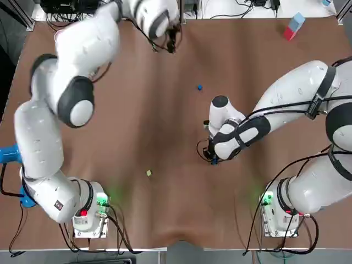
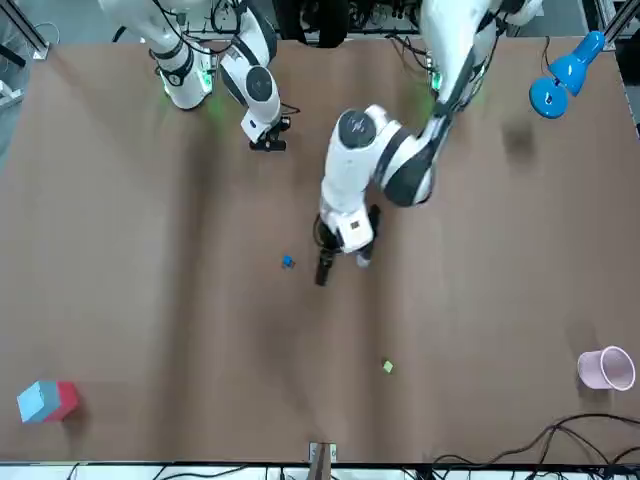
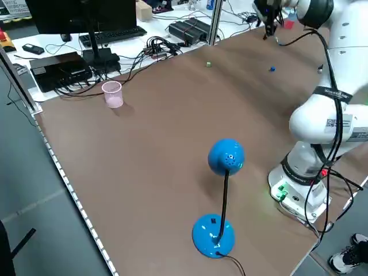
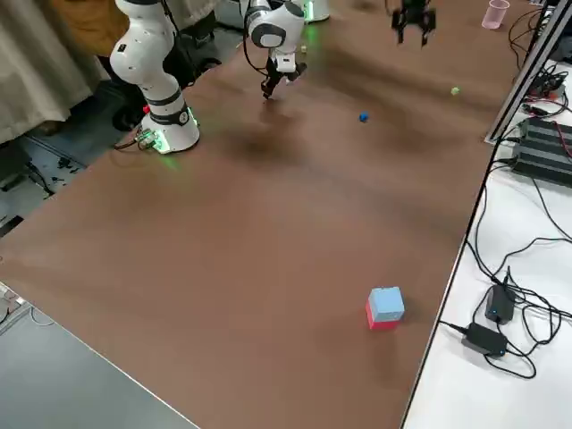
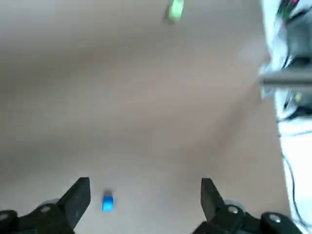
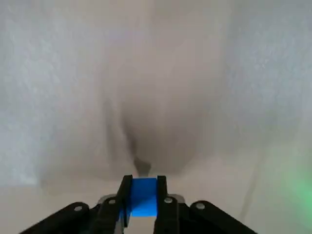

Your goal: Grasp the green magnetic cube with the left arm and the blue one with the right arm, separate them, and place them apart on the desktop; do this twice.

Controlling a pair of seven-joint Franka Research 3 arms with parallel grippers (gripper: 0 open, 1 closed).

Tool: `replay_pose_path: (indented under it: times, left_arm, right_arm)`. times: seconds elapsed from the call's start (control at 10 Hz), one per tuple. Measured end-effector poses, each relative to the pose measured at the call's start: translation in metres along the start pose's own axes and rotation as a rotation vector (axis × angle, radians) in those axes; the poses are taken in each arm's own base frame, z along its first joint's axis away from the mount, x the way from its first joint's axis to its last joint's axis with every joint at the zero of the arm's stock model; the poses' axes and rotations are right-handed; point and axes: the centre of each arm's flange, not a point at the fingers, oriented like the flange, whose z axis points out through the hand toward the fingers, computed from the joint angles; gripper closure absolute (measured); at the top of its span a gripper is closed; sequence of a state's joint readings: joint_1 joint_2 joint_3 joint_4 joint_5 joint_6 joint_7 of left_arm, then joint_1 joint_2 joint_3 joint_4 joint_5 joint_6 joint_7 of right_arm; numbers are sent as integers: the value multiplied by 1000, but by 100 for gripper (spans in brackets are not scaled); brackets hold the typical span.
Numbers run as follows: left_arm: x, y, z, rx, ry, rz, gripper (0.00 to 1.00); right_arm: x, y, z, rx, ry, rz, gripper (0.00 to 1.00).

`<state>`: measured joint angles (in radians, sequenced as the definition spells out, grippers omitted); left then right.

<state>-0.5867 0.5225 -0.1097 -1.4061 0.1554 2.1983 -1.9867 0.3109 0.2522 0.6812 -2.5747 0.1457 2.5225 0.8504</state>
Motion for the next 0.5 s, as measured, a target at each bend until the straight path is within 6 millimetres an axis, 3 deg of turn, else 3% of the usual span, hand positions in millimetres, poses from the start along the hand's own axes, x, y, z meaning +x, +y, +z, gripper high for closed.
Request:
replay_pose_path:
  times: [0.3,0.5]
  left_arm:
    - [103,13,-97,44,74,2,0]
    - [166,12,-131,77,73,74,0]
  right_arm:
    - [5,2,-3,1,25,-17,64]
    - [14,4,-14,16,49,-7,37]
